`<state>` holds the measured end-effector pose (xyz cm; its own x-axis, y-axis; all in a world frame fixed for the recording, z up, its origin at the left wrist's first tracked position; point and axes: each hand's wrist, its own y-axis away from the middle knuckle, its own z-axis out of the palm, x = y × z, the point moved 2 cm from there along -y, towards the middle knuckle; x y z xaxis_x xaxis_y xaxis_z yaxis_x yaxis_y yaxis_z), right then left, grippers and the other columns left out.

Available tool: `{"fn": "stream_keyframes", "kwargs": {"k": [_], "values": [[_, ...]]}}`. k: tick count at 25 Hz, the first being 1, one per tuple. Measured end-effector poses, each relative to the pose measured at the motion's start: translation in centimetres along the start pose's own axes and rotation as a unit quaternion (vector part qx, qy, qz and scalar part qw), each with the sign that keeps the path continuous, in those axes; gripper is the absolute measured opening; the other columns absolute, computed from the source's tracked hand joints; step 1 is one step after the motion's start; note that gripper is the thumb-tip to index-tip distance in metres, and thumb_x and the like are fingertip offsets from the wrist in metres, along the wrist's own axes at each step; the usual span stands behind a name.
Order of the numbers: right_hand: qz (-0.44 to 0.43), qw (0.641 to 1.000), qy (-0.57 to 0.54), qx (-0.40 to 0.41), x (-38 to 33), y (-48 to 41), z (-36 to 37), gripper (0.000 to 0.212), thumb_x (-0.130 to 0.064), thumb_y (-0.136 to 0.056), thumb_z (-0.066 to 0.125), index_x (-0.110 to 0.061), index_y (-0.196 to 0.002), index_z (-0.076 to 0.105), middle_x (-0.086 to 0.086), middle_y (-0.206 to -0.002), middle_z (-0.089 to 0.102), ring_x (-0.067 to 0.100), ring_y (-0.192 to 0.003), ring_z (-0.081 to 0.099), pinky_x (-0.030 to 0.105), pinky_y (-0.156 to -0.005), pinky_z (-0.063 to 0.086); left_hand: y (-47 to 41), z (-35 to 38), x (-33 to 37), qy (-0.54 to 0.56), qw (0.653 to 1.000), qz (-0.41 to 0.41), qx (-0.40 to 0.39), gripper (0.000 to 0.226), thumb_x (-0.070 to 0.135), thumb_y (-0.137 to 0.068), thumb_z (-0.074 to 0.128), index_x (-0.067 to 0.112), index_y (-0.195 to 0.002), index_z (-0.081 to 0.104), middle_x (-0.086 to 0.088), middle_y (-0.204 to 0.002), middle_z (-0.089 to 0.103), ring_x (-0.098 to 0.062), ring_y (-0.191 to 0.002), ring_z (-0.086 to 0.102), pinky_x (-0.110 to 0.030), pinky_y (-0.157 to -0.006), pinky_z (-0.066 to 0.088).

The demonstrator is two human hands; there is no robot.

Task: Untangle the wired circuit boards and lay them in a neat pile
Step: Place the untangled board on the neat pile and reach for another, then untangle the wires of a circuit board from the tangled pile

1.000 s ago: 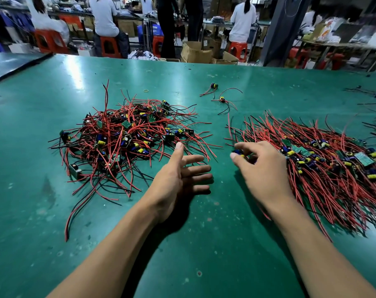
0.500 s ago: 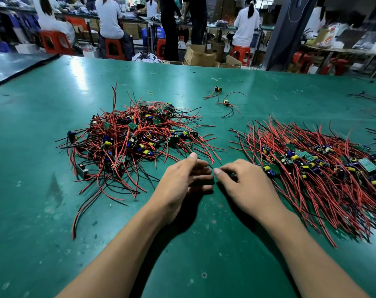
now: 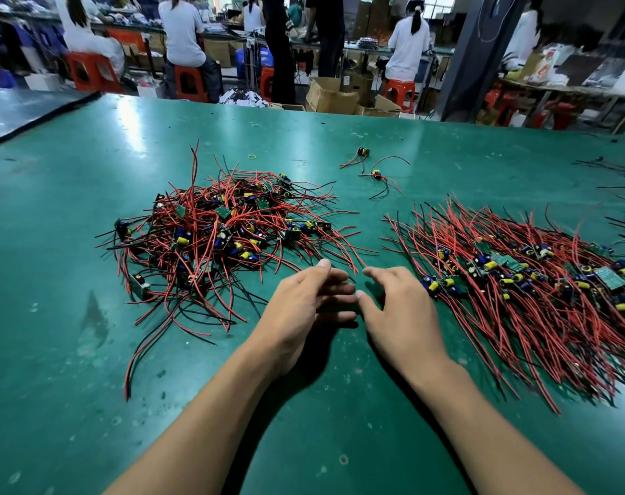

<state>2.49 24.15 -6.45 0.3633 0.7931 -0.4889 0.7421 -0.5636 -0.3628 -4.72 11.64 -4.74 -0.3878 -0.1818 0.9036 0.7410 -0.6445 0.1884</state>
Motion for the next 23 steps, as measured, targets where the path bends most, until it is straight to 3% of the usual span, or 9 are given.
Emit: {"fn": "stream_keyframes", "kwargs": {"k": [3, 6, 11, 14, 17, 19, 21, 23], "values": [[0.043, 0.999, 0.015, 0.0, 0.2, -1.4, 0.5, 0.052, -0.042, -0.09, 0.067, -0.016, -0.134, 0.059, 0.006, -0.119, 0.06, 0.029, -0.105, 0.061, 0.035, -0.089, 0.046, 0.1, 0.0, 0.1, -0.004, 1.0, 0.014, -0.011, 0.031, 0.024, -0.103, 0.044, -0.001, -0.098, 0.062, -0.011, -0.073, 0.065, -0.018, -0.062, 0.062, -0.026, -0.057, 0.055], [0.07, 0.989, 0.119, -0.058, -0.4, -3.2, 1.6, 0.065, -0.063, -0.089, 0.056, -0.021, -0.137, 0.051, 0.006, -0.127, 0.05, 0.031, -0.108, 0.061, 0.038, -0.081, 0.046, 0.3, -0.5, 0.1, -0.014, 1.0, 0.021, -0.012, 0.03, 0.021, -0.103, 0.044, 0.0, -0.094, 0.063, -0.01, -0.068, 0.062, -0.018, -0.056, 0.057, -0.023, -0.052, 0.05], [0.03, 0.996, 0.066, -0.053, -1.6, -4.0, 1.7, 0.023, -0.042, -0.096, 0.055, -0.022, -0.101, 0.066, 0.005, -0.106, 0.064, 0.033, -0.101, 0.062, 0.037, -0.076, 0.045, 0.3, -0.7, 0.3, -0.005, 1.0, 0.018, -0.017, 0.027, 0.019, -0.102, 0.046, 0.002, -0.093, 0.064, -0.012, -0.068, 0.062, -0.017, -0.054, 0.056, -0.021, -0.05, 0.048], [-0.017, 0.999, 0.024, -0.045, -1.6, -0.8, 0.7, 0.018, -0.042, -0.086, 0.055, -0.025, -0.084, 0.061, 0.0, -0.089, 0.065, 0.03, -0.087, 0.062, 0.035, -0.063, 0.042, 0.2, -0.7, 0.4, 0.009, 1.0, 0.011, -0.02, 0.027, 0.02, -0.102, 0.047, 0.001, -0.092, 0.063, -0.009, -0.065, 0.06, -0.015, -0.05, 0.053, -0.021, -0.047, 0.044], [-0.039, 0.997, -0.002, -0.07, -1.8, 1.6, 0.2, 0.024, -0.049, -0.071, 0.048, -0.03, -0.081, 0.057, -0.004, -0.077, 0.062, 0.024, -0.073, 0.059, 0.033, -0.057, 0.042, -0.1, -0.7, 0.4, 0.018, 1.0, 0.007, -0.016, 0.028, 0.022, -0.101, 0.048, 0.001, -0.087, 0.062, -0.007, -0.06, 0.059, -0.014, -0.046, 0.05, -0.021, -0.043, 0.038], [-0.003, 0.994, -0.065, -0.084, -1.8, 1.4, 0.1, 0.022, -0.05, -0.07, 0.053, -0.031, -0.08, 0.06, -0.006, -0.072, 0.067, 0.02, -0.069, 0.062, 0.033, -0.059, 0.048, -0.1, -0.8, 0.4, 0.025, 1.0, 0.009, -0.008, 0.029, 0.022, -0.101, 0.048, 0.002, -0.085, 0.062, -0.006, -0.058, 0.058, -0.013, -0.045, 0.048, -0.02, -0.042, 0.037], [0.037, 0.975, -0.206, -0.078, -1.7, 0.8, 0.0, 0.02, -0.041, -0.072, 0.062, -0.022, -0.073, 0.066, -0.005, -0.067, 0.069, 0.014, -0.066, 0.065, 0.033, -0.064, 0.052, -0.2, -0.9, 0.5, 0.031, 0.999, 0.009, 0.001, 0.029, 0.023, -0.101, 0.048, 0.002, -0.087, 0.062, -0.006, -0.058, 0.057, -0.013, -0.045, 0.048, -0.02, -0.042, 0.036], [0.056, 0.943, -0.327, -0.014, -1.4, 0.4, -0.8, 0.016, -0.025, -0.078, 0.07, -0.015, -0.066, 0.067, -0.004, -0.062, 0.067, 0.006, -0.06, 0.057, 0.026, -0.062, 0.047, -0.2, -1.0, 0.5, 0.032, 0.999, 0.003, 0.004, 0.029, 0.024, -0.101, 0.049, 0.003, -0.087, 0.063, -0.006, -0.06, 0.057, -0.014, -0.046, 0.047, -0.02, -0.043, 0.035]]}}
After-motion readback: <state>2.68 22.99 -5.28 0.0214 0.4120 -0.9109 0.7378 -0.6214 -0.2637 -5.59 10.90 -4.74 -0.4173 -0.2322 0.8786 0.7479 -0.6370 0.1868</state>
